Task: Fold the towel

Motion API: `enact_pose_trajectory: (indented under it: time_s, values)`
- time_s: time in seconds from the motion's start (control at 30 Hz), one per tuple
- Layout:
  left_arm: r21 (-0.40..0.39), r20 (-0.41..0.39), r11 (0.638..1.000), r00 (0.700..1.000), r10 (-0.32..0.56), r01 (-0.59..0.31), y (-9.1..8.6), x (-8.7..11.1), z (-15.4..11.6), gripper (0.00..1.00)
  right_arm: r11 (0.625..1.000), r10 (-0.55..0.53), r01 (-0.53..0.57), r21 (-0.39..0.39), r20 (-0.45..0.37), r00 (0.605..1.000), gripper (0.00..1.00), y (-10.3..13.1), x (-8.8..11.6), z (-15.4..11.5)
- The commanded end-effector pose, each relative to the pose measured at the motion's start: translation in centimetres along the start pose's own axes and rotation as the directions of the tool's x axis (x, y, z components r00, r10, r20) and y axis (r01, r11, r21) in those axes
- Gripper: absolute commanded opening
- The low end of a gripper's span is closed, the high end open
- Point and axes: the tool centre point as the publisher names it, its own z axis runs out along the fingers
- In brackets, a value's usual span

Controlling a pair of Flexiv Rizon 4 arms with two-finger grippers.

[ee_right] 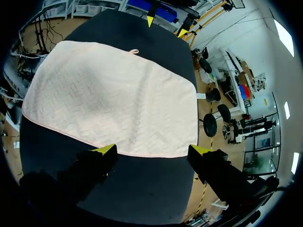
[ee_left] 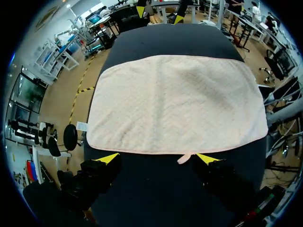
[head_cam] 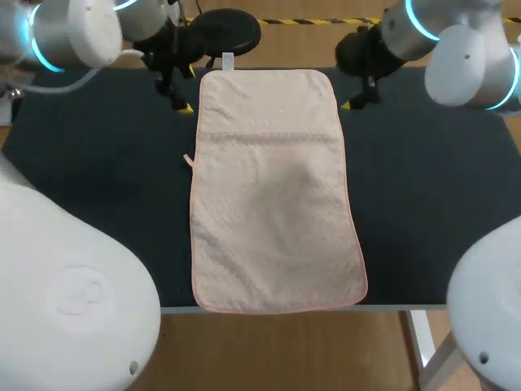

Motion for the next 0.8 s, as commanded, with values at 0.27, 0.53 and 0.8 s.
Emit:
enact_pose_trajectory:
  time_s: [0.27, 0.53, 0.8]
  values:
    - [-0.252, -0.036, 0.965, 0.996, -0.083, 0.071, 0.1, 2.2, 2.5, 1.0, 0.935, 0.028, 0.008, 0.355, -0.097, 0.995, 1.0, 0.3, 3.2, 3.5]
    - [-0.136, -0.013, 0.987, 0.996, -0.086, 0.083, 0.6, 3.7, 6.3, 1.0, 0.919, 0.123, -0.067, 0.387, -0.121, 0.985, 1.0, -0.5, 4.4, 5.9]
    - [-0.085, -0.039, 0.993, 0.995, -0.087, 0.083, 0.5, 4.9, 8.8, 1.0, 0.922, 0.16, -0.098, 0.375, -0.138, 0.977, 1.0, -1.0, 6.0, 8.1]
